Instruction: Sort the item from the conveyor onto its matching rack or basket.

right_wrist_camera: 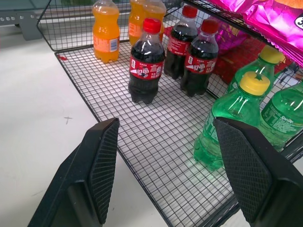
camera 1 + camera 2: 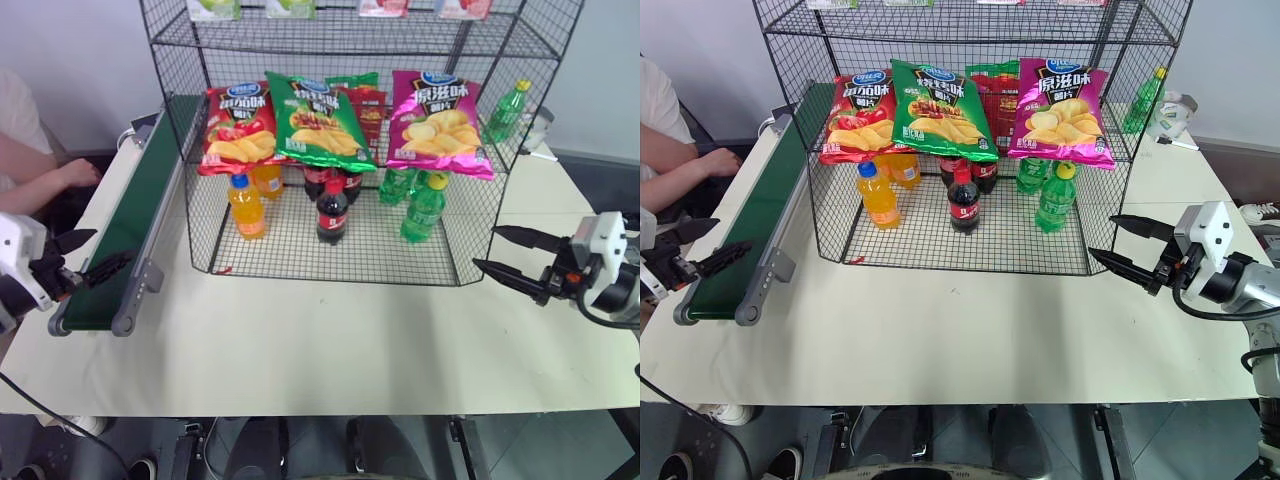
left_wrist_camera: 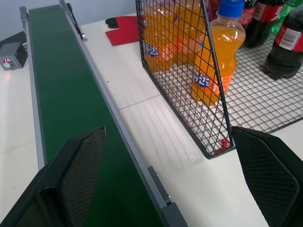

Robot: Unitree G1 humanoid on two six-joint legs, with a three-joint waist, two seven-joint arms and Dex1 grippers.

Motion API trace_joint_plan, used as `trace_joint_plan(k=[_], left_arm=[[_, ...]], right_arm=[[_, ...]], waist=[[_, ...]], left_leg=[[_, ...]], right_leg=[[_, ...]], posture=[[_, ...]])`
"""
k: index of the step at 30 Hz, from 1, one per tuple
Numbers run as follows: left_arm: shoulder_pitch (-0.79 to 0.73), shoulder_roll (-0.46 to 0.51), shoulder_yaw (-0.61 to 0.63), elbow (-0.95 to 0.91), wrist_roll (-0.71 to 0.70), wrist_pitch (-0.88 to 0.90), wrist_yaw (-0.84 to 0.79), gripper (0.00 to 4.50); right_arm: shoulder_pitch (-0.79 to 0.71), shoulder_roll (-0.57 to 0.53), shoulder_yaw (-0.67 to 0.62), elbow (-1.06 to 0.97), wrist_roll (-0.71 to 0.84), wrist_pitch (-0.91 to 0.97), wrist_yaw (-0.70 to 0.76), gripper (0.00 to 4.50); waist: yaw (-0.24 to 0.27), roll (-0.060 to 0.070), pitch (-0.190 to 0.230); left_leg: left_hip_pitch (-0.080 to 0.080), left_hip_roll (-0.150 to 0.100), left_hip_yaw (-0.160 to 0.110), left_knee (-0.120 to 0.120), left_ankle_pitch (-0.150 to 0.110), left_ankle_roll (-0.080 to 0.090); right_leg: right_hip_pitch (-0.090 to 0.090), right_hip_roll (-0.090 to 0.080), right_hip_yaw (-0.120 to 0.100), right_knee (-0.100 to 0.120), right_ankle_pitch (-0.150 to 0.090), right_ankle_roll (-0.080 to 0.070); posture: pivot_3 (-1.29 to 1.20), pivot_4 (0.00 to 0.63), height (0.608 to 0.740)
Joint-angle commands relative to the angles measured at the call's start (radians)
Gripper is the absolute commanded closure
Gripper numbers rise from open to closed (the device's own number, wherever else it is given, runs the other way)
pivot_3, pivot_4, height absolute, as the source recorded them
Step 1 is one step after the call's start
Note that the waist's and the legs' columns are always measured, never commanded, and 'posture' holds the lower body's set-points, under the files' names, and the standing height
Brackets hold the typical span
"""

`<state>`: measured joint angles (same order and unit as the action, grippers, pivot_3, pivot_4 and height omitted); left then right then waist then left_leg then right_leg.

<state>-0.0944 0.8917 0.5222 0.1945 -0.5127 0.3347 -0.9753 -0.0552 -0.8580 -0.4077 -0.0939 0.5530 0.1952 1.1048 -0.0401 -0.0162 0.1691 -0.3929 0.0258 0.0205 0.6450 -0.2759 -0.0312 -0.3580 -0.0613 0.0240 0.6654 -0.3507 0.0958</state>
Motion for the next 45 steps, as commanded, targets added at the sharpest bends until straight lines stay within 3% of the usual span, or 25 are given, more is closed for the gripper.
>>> trace_joint_plan(k=[1,45], left_arm=[[-0.006,0.007,-0.002,0.002,0.014,-0.007,0.009,0.00],[-0.034,-0.030,-0.015,0.052,0.007,-0.125,-0.072,0.00]], right_arm=[[-0.003,0.003,-0.013,-0.009,0.000,-0.017,-0.004,1.21],[-0.045,0.012,0.038,0.069,-0.051,-0.092,0.016,1.21]], waist=[[0.000,0.000,0.000],[0.000,0.000,0.000]], left_leg=[[0.000,0.000,0.000,0.000,0.000,0.000],[0.000,0.000,0.000,0.002,0.000,0.000]], right_leg=[[0.000,0.000,0.000,0.000,0.000,0.000],[0.000,0.001,0.000,0.002,0.000,0.000]], posture=[[0.00,0.150,0.739],[0.00,0.150,0.739]])
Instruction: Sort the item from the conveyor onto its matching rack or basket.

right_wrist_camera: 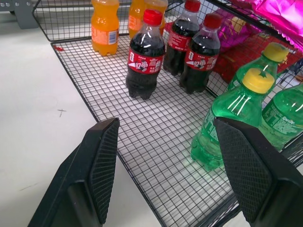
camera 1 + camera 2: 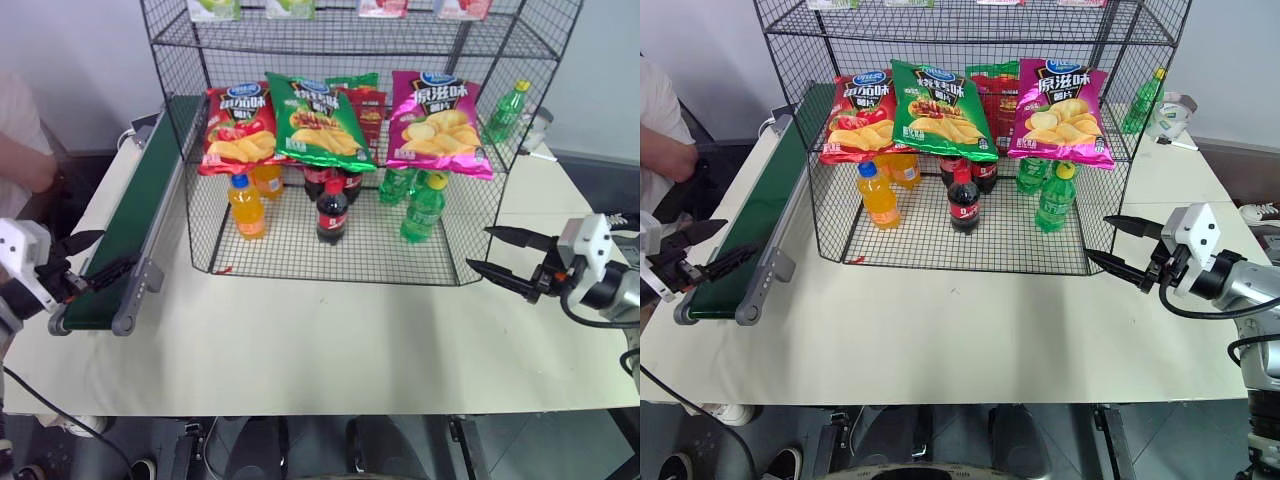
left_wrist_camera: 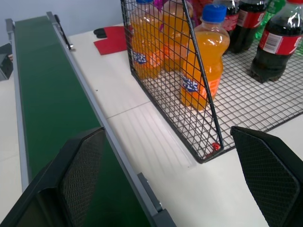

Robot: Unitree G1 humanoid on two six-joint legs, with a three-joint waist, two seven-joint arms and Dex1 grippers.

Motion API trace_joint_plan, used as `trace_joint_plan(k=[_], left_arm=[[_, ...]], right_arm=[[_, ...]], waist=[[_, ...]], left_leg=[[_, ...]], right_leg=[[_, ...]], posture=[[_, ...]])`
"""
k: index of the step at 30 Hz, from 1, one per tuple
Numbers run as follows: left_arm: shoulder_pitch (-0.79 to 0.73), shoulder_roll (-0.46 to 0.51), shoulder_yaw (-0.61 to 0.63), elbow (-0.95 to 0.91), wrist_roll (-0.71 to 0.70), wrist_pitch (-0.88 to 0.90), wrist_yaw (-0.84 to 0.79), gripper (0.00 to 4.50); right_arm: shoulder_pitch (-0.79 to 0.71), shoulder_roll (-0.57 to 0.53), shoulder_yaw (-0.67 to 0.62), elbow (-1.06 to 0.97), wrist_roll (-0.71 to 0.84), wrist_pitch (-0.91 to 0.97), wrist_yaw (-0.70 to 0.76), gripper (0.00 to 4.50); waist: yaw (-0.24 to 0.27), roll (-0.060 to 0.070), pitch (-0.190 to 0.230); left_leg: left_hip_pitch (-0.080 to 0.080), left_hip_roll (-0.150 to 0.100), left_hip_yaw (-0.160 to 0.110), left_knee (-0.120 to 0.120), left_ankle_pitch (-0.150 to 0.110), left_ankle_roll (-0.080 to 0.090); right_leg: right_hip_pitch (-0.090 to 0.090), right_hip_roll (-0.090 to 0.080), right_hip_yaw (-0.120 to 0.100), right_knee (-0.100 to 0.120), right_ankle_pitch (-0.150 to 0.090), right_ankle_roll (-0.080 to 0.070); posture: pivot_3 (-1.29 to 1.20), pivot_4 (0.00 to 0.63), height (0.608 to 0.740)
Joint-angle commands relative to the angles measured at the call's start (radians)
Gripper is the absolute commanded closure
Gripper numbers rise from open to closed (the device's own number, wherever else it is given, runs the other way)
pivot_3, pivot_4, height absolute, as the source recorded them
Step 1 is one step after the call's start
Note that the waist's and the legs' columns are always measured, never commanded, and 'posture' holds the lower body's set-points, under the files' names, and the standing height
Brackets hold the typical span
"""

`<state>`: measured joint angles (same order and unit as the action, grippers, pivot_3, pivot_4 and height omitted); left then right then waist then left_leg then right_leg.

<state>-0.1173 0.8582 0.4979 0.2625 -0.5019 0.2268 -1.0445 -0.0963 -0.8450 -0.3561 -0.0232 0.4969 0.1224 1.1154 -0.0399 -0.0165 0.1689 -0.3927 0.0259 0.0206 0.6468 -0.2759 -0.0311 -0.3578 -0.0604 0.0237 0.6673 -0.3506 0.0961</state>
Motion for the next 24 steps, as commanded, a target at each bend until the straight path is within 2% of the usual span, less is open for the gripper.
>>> trace_joint_plan(k=[1,24], left_arm=[[-0.010,0.001,0.009,-0.015,-0.004,-0.021,-0.001,0.00],[0.003,-0.038,-0.007,-0.042,-0.007,-0.029,0.009,0.00]], right_arm=[[-0.005,-0.002,-0.012,0.000,0.002,-0.022,0.008,1.21],[0.005,0.006,-0.005,0.008,-0.014,-0.055,0.009,1.21]], waist=[[0.000,0.000,0.000],[-0.001,0.000,0.000]], left_leg=[[0.000,0.000,0.000,0.000,0.000,0.000],[0.000,0.000,0.000,0.001,0.000,0.000]], right_leg=[[0.000,0.000,0.000,0.000,0.000,0.000],[0.000,0.000,0.000,0.001,0.000,0.000]], posture=[[0.00,0.150,0.739],[0.00,0.150,0.739]])
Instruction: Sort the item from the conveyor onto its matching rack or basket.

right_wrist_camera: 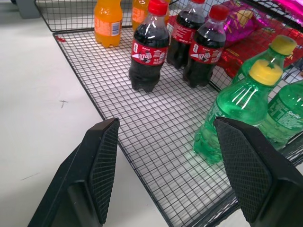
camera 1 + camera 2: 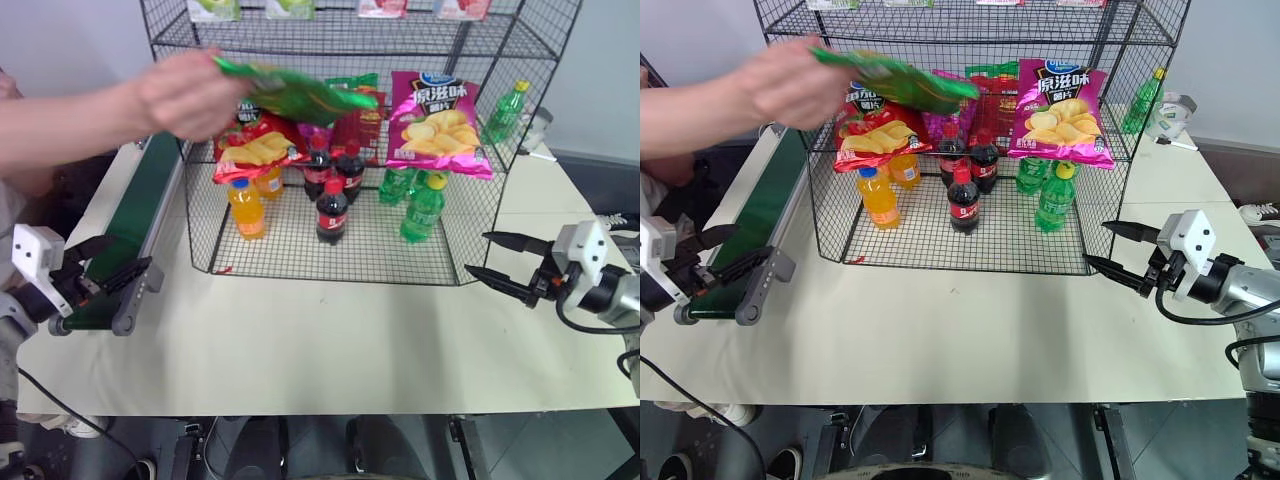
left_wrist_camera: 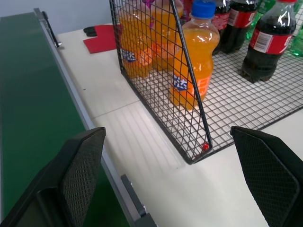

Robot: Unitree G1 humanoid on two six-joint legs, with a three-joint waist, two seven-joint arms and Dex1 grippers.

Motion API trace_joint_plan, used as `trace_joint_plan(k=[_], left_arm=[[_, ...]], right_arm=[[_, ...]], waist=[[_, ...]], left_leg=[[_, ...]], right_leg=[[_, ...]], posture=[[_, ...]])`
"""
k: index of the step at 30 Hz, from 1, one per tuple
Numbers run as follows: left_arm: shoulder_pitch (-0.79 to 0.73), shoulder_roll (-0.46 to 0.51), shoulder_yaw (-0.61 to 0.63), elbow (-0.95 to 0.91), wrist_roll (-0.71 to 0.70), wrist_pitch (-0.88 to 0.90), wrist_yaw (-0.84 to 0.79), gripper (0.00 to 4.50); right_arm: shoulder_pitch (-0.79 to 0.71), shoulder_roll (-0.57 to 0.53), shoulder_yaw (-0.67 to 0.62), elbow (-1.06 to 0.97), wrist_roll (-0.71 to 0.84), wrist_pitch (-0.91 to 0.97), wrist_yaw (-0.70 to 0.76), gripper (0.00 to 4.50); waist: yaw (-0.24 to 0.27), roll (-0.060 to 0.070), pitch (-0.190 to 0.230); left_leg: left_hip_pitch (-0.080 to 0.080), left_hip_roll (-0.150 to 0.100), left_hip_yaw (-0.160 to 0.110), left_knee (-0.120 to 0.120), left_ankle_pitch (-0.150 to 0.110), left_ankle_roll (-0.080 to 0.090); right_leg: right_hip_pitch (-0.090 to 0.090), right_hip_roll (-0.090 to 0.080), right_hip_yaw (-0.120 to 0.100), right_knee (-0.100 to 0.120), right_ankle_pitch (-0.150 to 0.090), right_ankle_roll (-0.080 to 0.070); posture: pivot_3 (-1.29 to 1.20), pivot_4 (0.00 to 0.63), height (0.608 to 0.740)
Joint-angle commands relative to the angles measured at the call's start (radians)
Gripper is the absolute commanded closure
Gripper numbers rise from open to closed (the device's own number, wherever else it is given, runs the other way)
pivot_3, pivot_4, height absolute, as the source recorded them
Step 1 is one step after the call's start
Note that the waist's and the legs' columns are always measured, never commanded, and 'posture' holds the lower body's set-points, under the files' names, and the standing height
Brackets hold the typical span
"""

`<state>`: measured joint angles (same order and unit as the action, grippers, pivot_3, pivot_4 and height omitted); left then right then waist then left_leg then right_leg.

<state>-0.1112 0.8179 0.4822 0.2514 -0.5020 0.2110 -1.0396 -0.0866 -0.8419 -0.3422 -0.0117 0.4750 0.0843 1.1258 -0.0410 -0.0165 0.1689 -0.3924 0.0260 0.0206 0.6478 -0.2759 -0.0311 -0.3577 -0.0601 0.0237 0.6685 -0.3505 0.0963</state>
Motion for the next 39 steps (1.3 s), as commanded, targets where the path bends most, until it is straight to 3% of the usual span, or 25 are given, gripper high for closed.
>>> trace_joint_plan(k=[1,10,32,39], left_arm=[[-0.004,0.002,0.009,-0.032,-0.008,-0.010,0.005,0.00],[0.039,-0.005,0.022,-0.085,-0.081,0.058,-0.062,0.00],[0.102,-0.006,0.020,-0.108,-0.017,0.021,0.046,0.00],[0.143,-0.010,0.023,-0.178,-0.035,0.083,0.072,0.00]], right_arm=[[-0.006,0.003,-0.019,0.000,0.008,-0.019,0.000,1.21],[-0.002,0.001,-0.017,-0.002,0.020,-0.013,0.013,1.21],[-0.044,0.030,0.042,-0.015,0.045,0.043,0.027,1.21],[-0.060,0.047,0.062,-0.005,0.031,0.031,0.030,1.21]], waist=[[0.000,0.000,0.000],[-0.001,0.000,0.000],[0.000,0.000,0.000],[0.000,0.000,0.000]], left_leg=[[0.000,0.000,0.000,0.000,0.000,0.000],[0.000,0.000,0.000,0.000,0.000,0.000],[0.000,0.000,0.000,0.001,0.000,0.000],[0.000,0.000,0.000,0.001,0.000,0.000]], right_leg=[[0.000,0.000,0.000,0.000,0.000,0.000],[0.000,0.000,0.000,0.000,0.000,0.000],[0.000,0.000,0.000,0.001,0.000,0.000],[0.000,0.000,0.000,0.000,0.000,0.000]], posture=[[0.00,0.150,0.739],[0.00,0.150,0.739],[0.00,0.150,0.739],[0.00,0.150,0.739]])
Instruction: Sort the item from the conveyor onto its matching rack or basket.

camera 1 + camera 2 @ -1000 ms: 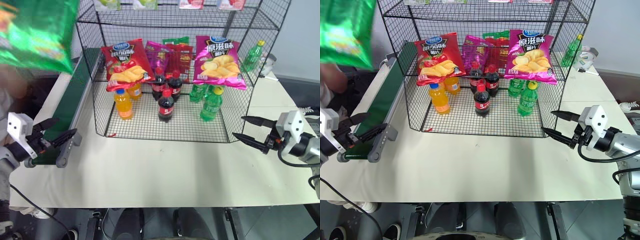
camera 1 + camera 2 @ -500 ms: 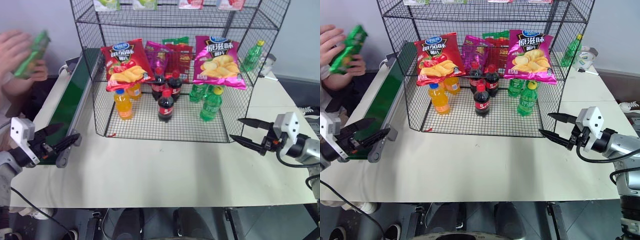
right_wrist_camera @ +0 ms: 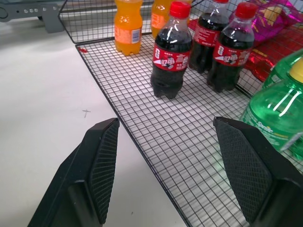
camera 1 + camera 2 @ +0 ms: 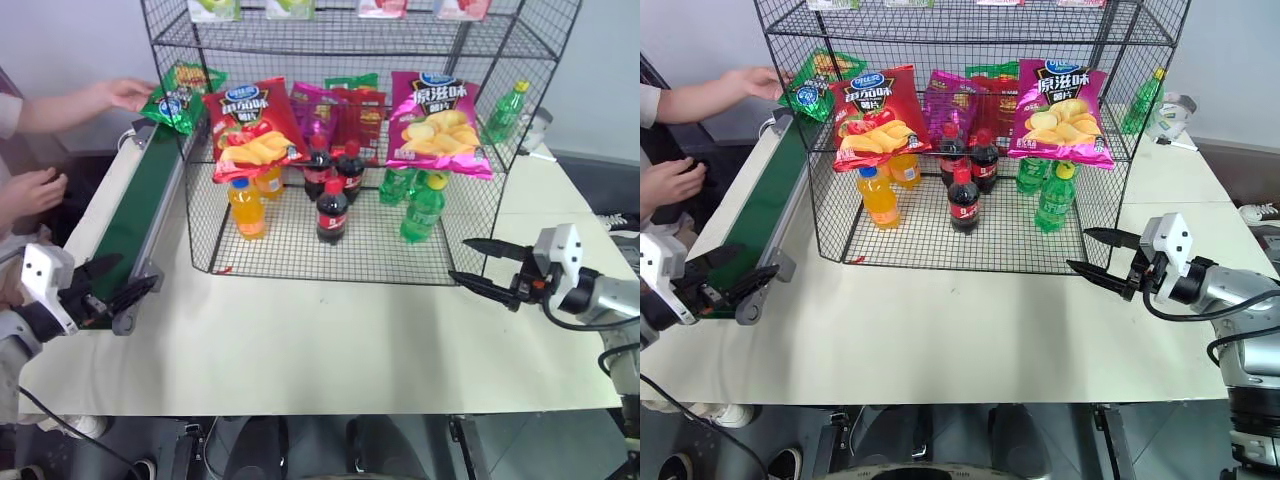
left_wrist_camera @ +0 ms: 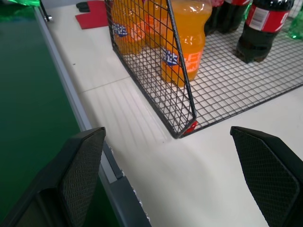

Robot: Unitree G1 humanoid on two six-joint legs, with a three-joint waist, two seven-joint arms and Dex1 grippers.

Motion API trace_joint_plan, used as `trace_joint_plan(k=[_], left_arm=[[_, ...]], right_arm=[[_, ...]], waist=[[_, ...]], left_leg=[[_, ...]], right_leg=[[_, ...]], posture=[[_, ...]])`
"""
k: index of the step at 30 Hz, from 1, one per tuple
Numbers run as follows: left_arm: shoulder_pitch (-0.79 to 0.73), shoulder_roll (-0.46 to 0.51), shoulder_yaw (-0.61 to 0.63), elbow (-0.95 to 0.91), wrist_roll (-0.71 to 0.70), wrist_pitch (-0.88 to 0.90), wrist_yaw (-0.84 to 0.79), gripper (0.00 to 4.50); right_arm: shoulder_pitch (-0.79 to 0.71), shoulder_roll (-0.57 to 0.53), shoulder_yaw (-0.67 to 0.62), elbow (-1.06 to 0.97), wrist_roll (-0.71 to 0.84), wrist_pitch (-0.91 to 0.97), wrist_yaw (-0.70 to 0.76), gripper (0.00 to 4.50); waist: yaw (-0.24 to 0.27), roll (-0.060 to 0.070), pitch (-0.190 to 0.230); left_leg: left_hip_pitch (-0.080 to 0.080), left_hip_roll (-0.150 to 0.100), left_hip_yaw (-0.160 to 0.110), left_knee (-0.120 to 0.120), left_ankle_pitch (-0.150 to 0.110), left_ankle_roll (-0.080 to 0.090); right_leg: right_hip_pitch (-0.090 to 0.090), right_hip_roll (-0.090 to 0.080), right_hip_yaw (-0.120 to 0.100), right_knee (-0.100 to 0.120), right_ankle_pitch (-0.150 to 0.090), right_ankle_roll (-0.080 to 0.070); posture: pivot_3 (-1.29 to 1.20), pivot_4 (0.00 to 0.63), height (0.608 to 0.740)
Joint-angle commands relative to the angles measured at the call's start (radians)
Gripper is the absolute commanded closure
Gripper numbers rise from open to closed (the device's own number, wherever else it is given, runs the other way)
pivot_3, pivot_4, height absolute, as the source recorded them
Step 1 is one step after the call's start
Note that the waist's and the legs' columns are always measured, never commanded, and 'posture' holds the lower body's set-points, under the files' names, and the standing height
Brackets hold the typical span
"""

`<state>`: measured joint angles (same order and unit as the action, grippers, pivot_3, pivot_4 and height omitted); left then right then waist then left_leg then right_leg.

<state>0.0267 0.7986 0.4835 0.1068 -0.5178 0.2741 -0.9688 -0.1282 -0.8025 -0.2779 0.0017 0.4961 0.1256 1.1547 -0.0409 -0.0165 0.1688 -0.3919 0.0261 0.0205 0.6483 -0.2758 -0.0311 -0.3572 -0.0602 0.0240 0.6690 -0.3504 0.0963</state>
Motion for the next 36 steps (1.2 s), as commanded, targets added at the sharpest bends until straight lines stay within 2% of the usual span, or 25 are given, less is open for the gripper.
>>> trace_joint_plan(k=[1,7,11,22,25,29,32,36], left_arm=[[0.008,0.014,0.024,-0.035,-0.029,0.030,-0.011,0.00],[0.005,0.005,0.076,-0.019,-0.052,-0.054,-0.058,0.00],[0.013,0.001,0.089,-0.019,-0.071,-0.036,-0.064,0.00],[0.073,-0.058,0.084,-0.094,-0.030,-0.138,-0.029,0.00],[0.112,-0.073,0.094,-0.110,0.012,-0.205,-0.004,0.00],[0.182,-0.085,0.107,-0.123,0.092,-0.323,0.029,0.00],[0.212,-0.093,0.158,-0.132,0.100,-0.361,0.080,0.00],[0.276,-0.098,0.190,-0.132,0.179,-0.489,0.113,0.00]], right_arm=[[-0.021,0.009,0.000,-0.019,0.010,-0.011,0.001,1.21],[-0.027,0.013,0.022,-0.060,0.050,0.041,0.014,1.21],[-0.020,0.017,0.035,-0.144,0.122,0.114,0.035,1.21],[-0.062,0.128,0.201,-0.326,0.256,0.275,0.052,1.21],[-0.081,0.183,0.274,-0.317,0.234,0.266,0.061,1.21],[-0.116,0.251,0.358,-0.238,0.110,0.150,0.070,1.21],[-0.146,0.291,0.369,-0.182,0.067,0.093,0.059,1.21],[-0.162,0.299,0.379,-0.144,0.046,0.068,0.077,1.21]], waist=[[0.000,0.000,0.000],[0.000,0.000,0.000],[0.000,0.000,0.000],[0.004,-0.001,0.000],[-0.001,-0.002,-0.001],[-0.004,-0.002,-0.001],[0.000,-0.003,-0.002],[0.001,-0.003,-0.002]], left_leg=[[0.000,0.000,0.000,0.000,0.000,0.000],[0.000,0.000,0.000,0.000,0.000,0.000],[0.000,0.000,0.000,0.000,0.000,0.000],[0.000,0.000,0.000,0.000,0.000,0.000],[0.000,0.000,-0.001,0.000,0.000,0.000],[0.000,0.000,0.000,-0.001,0.000,0.000],[0.000,0.000,0.000,-0.001,0.000,0.000],[0.000,0.000,0.000,-0.001,0.000,0.000]], right_leg=[[0.000,0.000,0.000,0.000,0.000,0.000],[0.000,0.000,0.000,0.000,0.000,0.000],[0.000,0.000,0.000,0.000,0.000,0.000],[0.000,0.000,0.000,0.000,0.000,0.000],[0.000,-0.001,0.000,-0.001,0.000,0.000],[-0.001,0.000,0.000,-0.001,0.000,0.000],[-0.001,-0.001,0.000,-0.001,0.000,0.000],[0.000,-0.002,0.000,-0.002,0.000,0.000]], posture=[[0.00,0.150,0.739],[0.00,0.150,0.739],[0.00,0.150,0.739],[0.00,0.150,0.739],[0.00,0.150,0.739],[0.00,0.150,0.739],[0.00,0.150,0.739],[0.00,0.150,0.739]])
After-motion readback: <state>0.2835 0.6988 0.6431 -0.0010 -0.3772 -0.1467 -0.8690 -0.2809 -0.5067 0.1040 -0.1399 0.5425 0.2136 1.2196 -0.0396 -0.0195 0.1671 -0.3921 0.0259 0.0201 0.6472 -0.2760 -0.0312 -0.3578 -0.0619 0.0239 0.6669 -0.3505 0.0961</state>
